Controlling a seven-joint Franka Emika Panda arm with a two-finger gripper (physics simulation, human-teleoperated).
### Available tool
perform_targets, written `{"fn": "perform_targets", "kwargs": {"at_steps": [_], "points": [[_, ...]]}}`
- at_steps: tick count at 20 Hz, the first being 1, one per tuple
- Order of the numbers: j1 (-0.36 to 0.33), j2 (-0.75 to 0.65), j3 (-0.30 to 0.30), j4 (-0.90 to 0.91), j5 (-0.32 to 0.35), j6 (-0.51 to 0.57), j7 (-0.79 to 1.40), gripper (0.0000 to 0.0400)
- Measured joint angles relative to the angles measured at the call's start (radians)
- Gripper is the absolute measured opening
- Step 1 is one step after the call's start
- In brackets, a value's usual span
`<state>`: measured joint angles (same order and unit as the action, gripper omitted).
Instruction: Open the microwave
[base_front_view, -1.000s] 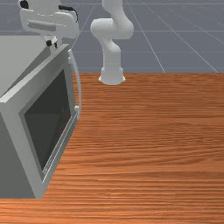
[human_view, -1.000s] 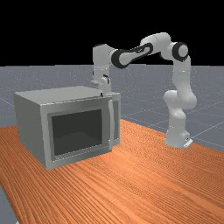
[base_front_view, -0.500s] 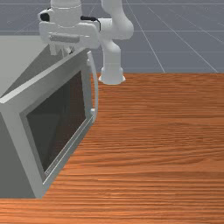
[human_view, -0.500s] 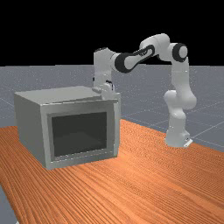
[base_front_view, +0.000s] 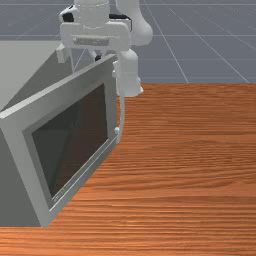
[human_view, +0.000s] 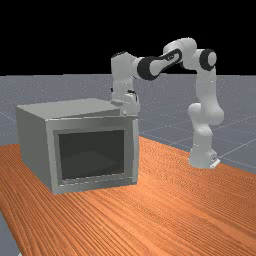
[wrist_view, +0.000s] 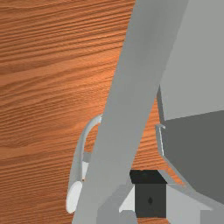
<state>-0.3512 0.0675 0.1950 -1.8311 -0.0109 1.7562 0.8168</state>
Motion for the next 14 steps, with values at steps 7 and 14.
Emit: {"fn": "perform_targets", "kwargs": {"at_steps": [7, 14], "points": [[-0.017, -0.108, 0.031, -0.03, 0.042, -0.074, -0.033, 0.0], [-0.068, -0.075, -0.024, 0.014, 0.027, -0.021, -0.058, 0.0]]}}
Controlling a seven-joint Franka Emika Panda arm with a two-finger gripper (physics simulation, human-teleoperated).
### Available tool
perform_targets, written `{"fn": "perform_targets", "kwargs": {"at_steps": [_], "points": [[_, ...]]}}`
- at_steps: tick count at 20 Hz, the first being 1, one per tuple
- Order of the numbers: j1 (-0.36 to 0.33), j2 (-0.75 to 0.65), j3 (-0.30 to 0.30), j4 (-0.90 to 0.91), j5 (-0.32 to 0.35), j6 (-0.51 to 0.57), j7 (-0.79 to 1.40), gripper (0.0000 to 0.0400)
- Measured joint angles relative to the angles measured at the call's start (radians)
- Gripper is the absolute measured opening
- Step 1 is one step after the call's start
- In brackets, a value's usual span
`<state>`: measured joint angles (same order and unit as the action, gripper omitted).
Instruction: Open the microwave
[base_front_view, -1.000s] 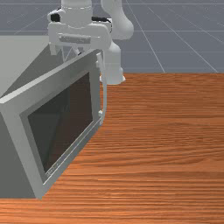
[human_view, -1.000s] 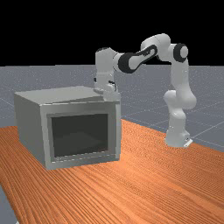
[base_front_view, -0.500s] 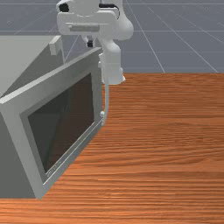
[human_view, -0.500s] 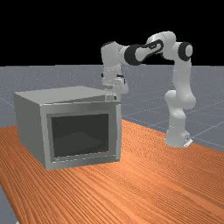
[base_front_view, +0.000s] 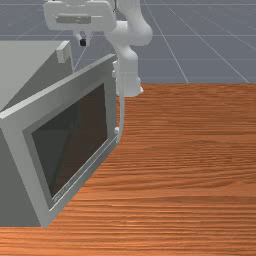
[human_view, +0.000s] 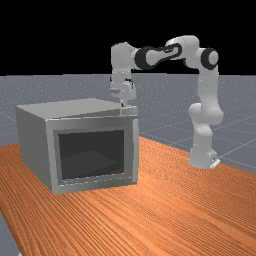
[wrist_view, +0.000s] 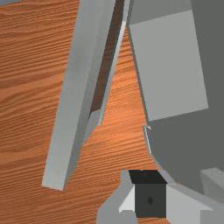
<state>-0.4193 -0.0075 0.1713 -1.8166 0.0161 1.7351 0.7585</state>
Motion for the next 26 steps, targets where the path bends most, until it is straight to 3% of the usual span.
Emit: {"fn": "perform_targets", "kwargs": {"at_steps": [6, 14, 24, 26], "points": [[0.007, 0.165, 0.005, 0.037, -0.045, 0.03, 0.03, 0.0], [0.011, 0.193, 0.074, 0.073, -0.068, 0.016, 0.081, 0.0], [0.093, 0.33, 0.191, 0.25, -0.105, -0.032, 0.172, 0.0], [0.136, 0.413, 0.203, 0.372, -0.127, -0.074, 0.183, 0.0]]}}
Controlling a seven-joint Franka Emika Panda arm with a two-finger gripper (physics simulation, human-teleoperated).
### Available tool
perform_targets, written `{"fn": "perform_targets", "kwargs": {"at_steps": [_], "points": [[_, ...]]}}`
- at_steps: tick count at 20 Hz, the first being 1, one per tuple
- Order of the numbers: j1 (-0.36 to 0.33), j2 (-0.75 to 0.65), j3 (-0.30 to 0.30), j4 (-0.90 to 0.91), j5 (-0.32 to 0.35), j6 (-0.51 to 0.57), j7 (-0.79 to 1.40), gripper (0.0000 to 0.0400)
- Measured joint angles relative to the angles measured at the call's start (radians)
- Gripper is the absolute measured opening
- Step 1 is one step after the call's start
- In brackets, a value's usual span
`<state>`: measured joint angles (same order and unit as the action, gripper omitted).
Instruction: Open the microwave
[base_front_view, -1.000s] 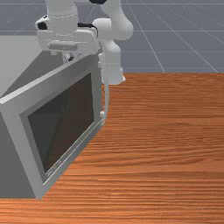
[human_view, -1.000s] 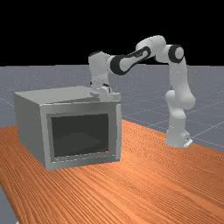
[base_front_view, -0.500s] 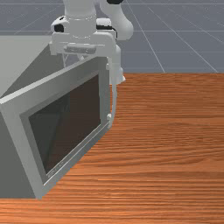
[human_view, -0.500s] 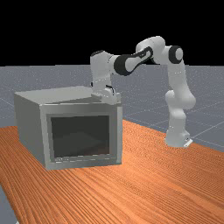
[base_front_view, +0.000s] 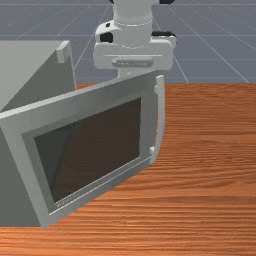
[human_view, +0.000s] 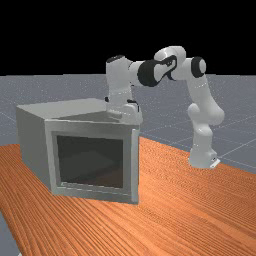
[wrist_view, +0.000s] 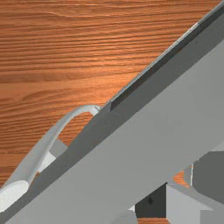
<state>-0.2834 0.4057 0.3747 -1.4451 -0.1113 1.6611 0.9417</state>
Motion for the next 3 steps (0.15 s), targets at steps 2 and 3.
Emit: {"fn": "perform_targets", "kwargs": {"at_steps": [2, 3], "points": [[0.07, 0.157, -0.003, 0.242, -0.035, -0.095, 0.006, 0.0], [0.102, 0.226, -0.008, 0.357, -0.05, -0.135, 0.006, 0.0]]}}
